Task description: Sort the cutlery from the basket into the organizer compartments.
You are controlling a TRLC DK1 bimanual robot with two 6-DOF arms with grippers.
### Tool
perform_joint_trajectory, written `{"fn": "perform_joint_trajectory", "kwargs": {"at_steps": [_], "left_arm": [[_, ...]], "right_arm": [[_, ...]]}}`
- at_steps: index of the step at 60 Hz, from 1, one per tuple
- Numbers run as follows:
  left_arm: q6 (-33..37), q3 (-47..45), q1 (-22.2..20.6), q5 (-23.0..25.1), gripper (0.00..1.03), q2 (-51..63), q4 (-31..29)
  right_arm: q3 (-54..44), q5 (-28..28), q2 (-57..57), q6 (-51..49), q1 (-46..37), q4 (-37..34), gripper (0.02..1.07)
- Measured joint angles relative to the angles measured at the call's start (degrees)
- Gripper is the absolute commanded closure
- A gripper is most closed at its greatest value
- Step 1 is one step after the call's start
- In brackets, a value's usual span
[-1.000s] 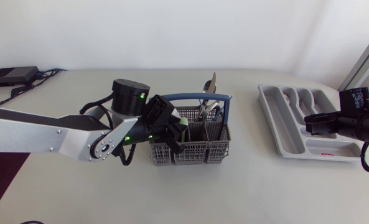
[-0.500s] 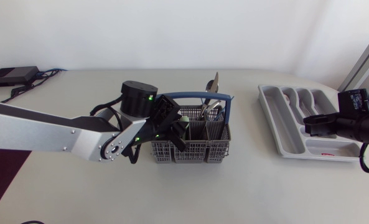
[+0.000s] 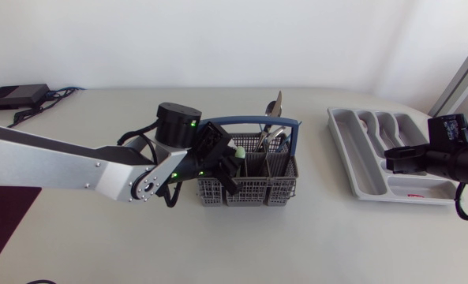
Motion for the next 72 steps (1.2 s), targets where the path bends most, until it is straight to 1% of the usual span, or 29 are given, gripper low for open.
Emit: {"fn": "perform_joint_trajectory", "kwargs": {"at_steps": [4,18,19,23,25,27,34,42,50,55,59,67,72], "left_arm": [[0.0,0.0,-0.4,0.0,0.79,0.2,-0.1],[0.0,0.0,-2.1,0.0,0.81,0.2,-0.5],[0.0,0.0,-2.2,0.0,0.85,0.2,-0.5],[0.0,0.0,-2.7,0.0,0.95,0.2,-0.5],[0.0,0.0,-2.8,0.0,0.99,0.2,-0.5],[0.0,0.0,-3.1,0.0,1.00,0.2,-0.5],[0.0,0.0,-3.7,-0.7,1.00,0.2,-0.6],[0.0,-0.3,-4.9,-4.8,0.98,-1.5,-1.0],[0.1,-1.1,-5.8,-8.1,0.95,-6.2,-2.5],[0.1,-1.2,-6.3,-9.6,0.92,-8.8,-4.2],[0.1,-1.2,-6.9,-10.4,0.92,-10.2,-5.5],[0.1,-1.2,-8.7,-12.2,0.92,-10.6,-6.8],[0.1,-1.2,-9.5,-12.8,0.88,-10.3,-7.4]], "right_arm": [[0.0,0.0,0.0,0.0,0.0,0.1,0.34],[-0.6,0.0,0.0,0.0,0.0,0.5,0.34],[-0.7,0.0,0.0,0.0,0.0,0.5,0.34],[-0.7,0.0,0.0,0.0,0.0,0.6,0.34],[-0.7,0.0,0.0,0.0,0.0,0.7,0.34],[-0.7,0.0,0.0,0.0,0.0,0.8,0.34],[-0.9,0.0,-0.1,0.0,0.0,0.9,0.34],[-2.5,-0.9,-2.7,0.0,0.0,0.7,0.34],[-3.1,-2.5,-7.1,0.0,1.1,-2.2,0.34],[-3.3,-4.2,-10.0,0.0,2.8,-4.6,0.34],[-3.3,-4.7,-12.3,0.1,4.8,-6.5,0.34],[-3.6,-4.0,-17.2,1.8,10.3,-9.4,0.34],[-3.6,-3.1,-19.6,2.8,12.8,-10.8,0.34]]}}
